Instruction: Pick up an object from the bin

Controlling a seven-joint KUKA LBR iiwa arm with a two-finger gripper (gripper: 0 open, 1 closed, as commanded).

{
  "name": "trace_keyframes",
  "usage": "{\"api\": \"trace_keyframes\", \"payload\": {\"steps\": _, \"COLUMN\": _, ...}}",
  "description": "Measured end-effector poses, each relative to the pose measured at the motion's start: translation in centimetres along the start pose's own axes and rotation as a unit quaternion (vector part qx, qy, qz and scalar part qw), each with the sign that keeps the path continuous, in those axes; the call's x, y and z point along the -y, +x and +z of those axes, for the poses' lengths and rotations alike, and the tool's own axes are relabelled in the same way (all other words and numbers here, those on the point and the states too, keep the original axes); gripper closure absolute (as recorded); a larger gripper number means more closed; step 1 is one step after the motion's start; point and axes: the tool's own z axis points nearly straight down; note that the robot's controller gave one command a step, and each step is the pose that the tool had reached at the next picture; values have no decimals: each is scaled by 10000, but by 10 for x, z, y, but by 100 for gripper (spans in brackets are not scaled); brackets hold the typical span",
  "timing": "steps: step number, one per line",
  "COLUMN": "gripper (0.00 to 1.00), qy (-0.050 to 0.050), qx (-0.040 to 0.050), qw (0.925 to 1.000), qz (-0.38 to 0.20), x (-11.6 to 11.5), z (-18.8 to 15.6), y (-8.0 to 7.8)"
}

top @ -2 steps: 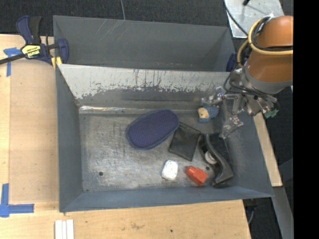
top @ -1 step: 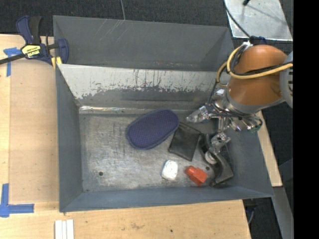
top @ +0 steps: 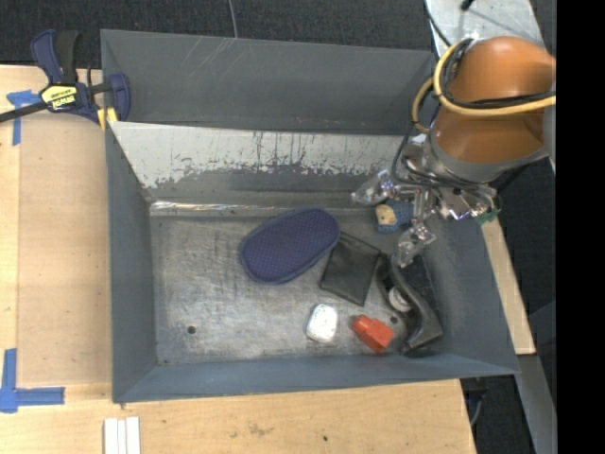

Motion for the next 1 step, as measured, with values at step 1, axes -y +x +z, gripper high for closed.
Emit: {"api": "trace_keyframes", "payload": {"steps": 1, "gripper": 0, "qy": -38, "qx": -58, "qw": 9981, "qz": 619, "x": -46, "z": 58, "y": -37}}
